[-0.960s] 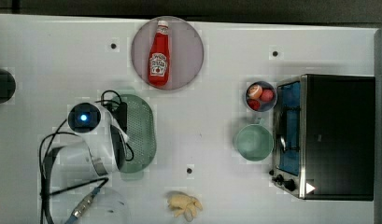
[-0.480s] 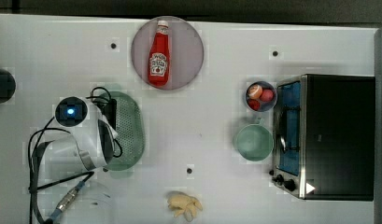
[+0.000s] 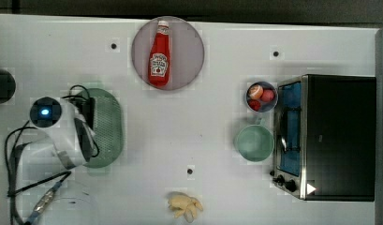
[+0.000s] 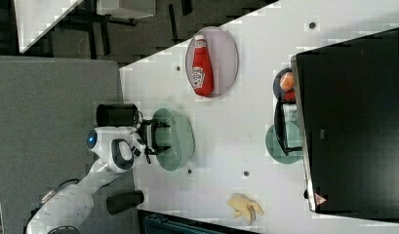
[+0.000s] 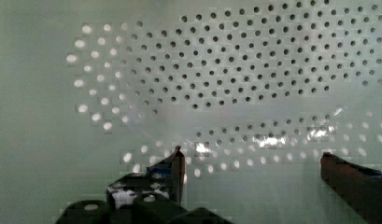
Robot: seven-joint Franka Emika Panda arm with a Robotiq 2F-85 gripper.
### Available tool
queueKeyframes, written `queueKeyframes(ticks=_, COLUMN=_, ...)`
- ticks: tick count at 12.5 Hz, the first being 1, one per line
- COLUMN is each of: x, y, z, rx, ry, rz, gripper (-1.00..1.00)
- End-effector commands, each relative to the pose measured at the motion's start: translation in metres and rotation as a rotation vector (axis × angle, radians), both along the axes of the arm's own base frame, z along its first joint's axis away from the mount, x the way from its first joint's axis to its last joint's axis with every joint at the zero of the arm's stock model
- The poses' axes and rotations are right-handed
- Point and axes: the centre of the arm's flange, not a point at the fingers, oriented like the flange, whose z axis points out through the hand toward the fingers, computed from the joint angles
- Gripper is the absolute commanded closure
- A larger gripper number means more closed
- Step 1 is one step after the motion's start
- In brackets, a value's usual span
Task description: Drag strainer right to left.
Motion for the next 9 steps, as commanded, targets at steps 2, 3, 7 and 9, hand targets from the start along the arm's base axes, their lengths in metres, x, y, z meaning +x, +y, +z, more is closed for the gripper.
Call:
queueKeyframes(ticks=2, x=-0.019, y=0.038, z=0.006, rx=0.014, ry=0.009, rz=-0.005, gripper=-1.0)
queueKeyframes(ticks=3, x=-0.02, y=0.043, z=0.005, rx=0.016, ry=0.005, rz=0.001, gripper=-1.0)
queueKeyframes(ticks=7, x=-0.022, y=0.057, z=0.005, rx=0.029, ry=-0.004, rz=0.01, gripper=-1.0)
queueKeyframes(ticks=9, x=-0.021, y=0.062, z=0.008, rx=0.039, ry=-0.01, rz=0.007, gripper=-1.0)
